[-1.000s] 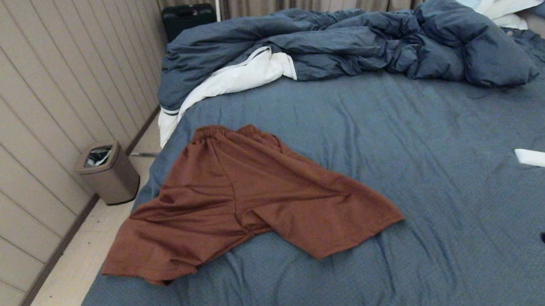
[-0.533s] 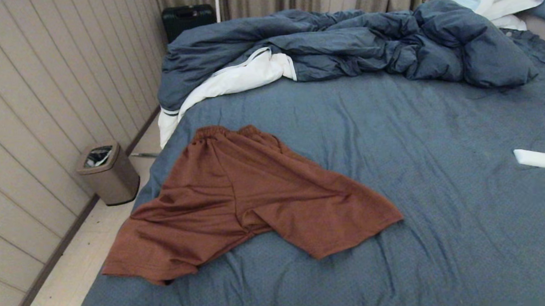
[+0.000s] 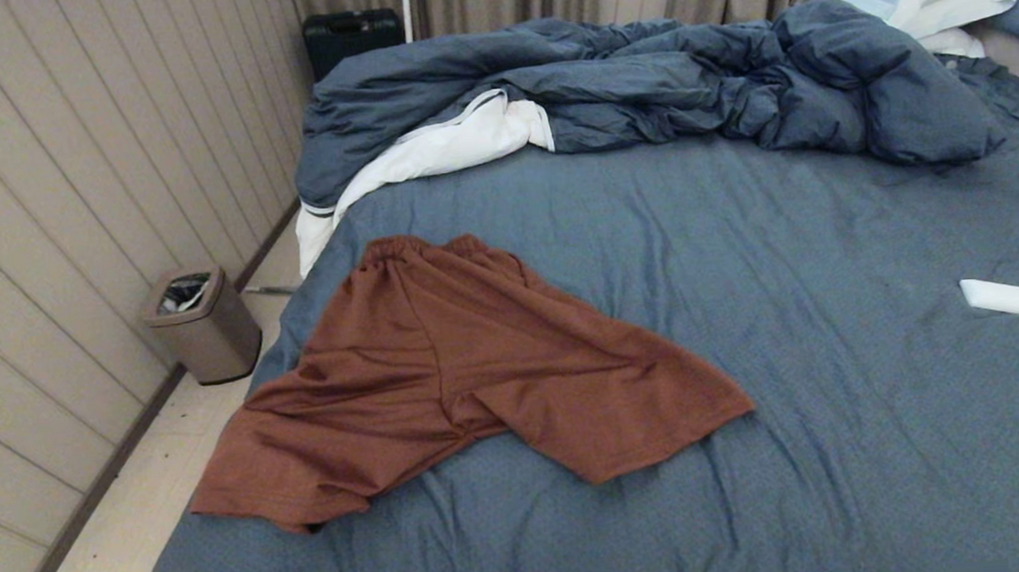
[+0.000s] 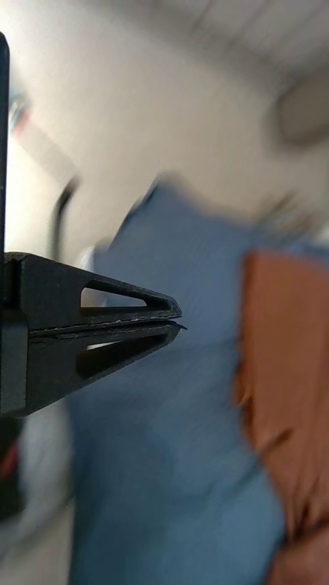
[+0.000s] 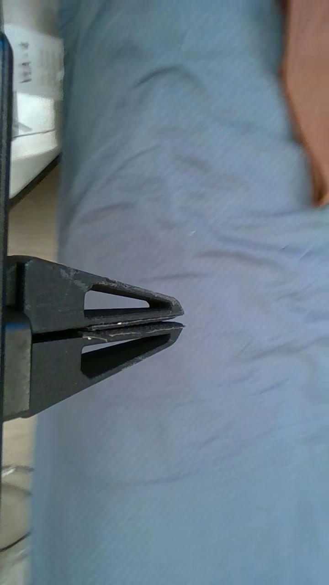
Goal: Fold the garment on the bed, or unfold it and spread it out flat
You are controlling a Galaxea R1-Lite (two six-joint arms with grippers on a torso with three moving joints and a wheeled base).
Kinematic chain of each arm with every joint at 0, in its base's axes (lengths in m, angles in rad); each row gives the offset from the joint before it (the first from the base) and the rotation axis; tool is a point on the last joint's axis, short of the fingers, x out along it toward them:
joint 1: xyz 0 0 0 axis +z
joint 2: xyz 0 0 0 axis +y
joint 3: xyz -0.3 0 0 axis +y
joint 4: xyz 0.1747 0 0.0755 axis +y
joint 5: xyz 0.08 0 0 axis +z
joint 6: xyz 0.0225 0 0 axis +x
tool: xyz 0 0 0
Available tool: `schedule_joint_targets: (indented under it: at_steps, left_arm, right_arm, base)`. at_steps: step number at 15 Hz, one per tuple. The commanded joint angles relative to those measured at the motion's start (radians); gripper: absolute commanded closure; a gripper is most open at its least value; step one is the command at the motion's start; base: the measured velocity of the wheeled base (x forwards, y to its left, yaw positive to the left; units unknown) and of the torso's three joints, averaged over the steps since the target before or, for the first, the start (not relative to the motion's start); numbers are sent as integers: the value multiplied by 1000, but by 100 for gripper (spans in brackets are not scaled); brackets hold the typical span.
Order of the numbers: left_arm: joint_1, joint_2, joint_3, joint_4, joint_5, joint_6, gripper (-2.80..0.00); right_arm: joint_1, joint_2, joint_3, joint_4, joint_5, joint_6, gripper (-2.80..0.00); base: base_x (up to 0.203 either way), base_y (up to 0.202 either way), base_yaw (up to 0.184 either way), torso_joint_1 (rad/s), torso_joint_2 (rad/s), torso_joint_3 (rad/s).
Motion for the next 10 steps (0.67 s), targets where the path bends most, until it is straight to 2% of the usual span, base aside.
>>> schedule_joint_targets:
  at_steps: [1, 2, 3, 4, 6, 10]
  left_arm:
    - [-10, -109, 52, -87, 132, 97, 0]
    - [-11, -108, 102, -163, 111, 98, 0]
    - [-12, -108, 131, -231, 90, 92, 0]
    - [-12, -108, 130, -232, 90, 85, 0]
    - [-13, -108, 132, -238, 102, 5, 0]
    - [-14, -107, 133, -243, 107, -8, 0]
  right_arm:
    - [0, 0, 70, -185, 40, -6, 0]
    - [0, 0, 119, -294, 67, -2, 0]
    - [0, -1, 133, -324, 79, 1, 0]
    - [0, -1, 133, -277, 89, 5, 0]
    - [1, -1, 134, -258, 96, 11, 0]
    - [0, 0, 134, -257, 96, 12, 0]
  base:
    - [0, 0, 0, 0, 0, 0]
    - [0, 0, 0, 0, 0, 0]
    - [0, 0, 0, 0, 0, 0]
    - [0, 0, 0, 0, 0, 0]
    - [0, 0, 0, 0, 0, 0]
    - [0, 0, 0, 0, 0, 0]
